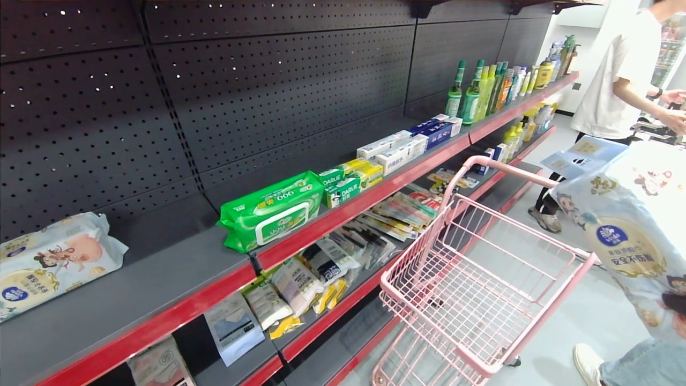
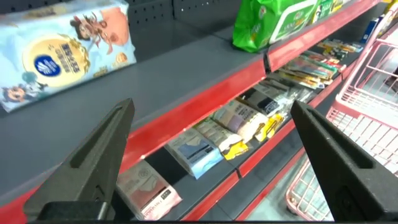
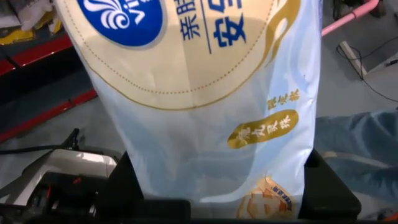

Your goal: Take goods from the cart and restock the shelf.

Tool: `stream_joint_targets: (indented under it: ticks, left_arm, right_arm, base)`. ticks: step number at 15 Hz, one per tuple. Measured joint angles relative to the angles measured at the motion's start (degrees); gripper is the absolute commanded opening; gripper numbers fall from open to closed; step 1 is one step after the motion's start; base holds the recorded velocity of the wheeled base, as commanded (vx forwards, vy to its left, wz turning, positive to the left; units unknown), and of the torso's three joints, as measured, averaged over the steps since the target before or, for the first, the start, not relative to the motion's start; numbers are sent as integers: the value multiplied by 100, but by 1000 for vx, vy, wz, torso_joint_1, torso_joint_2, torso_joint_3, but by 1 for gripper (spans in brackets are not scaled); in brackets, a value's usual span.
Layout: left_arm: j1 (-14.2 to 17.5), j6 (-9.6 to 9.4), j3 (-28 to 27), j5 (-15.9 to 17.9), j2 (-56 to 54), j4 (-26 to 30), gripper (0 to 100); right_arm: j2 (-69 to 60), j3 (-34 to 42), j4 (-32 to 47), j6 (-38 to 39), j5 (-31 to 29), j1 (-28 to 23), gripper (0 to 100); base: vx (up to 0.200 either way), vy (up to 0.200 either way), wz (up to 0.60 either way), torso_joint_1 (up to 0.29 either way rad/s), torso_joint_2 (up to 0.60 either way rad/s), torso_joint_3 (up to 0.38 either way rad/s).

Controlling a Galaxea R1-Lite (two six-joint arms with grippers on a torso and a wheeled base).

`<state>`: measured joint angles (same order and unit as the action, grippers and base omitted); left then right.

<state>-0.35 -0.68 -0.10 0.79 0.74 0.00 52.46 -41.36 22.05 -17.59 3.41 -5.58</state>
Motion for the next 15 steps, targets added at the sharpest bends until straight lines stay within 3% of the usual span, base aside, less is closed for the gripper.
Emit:
stream_joint_targets:
  ticks: [14, 15]
  left_arm:
    - [0, -2, 0, -1, -4, 0, 100]
    - [0, -2, 0, 0, -4, 0, 100]
  right_arm:
    - [-9, 165, -20, -213, -117, -1, 0]
    - [-6, 179, -44, -238, -117, -1, 0]
  base:
    - [0, 0, 0, 131, -282, -150]
    - [0, 0, 600, 95, -188, -100]
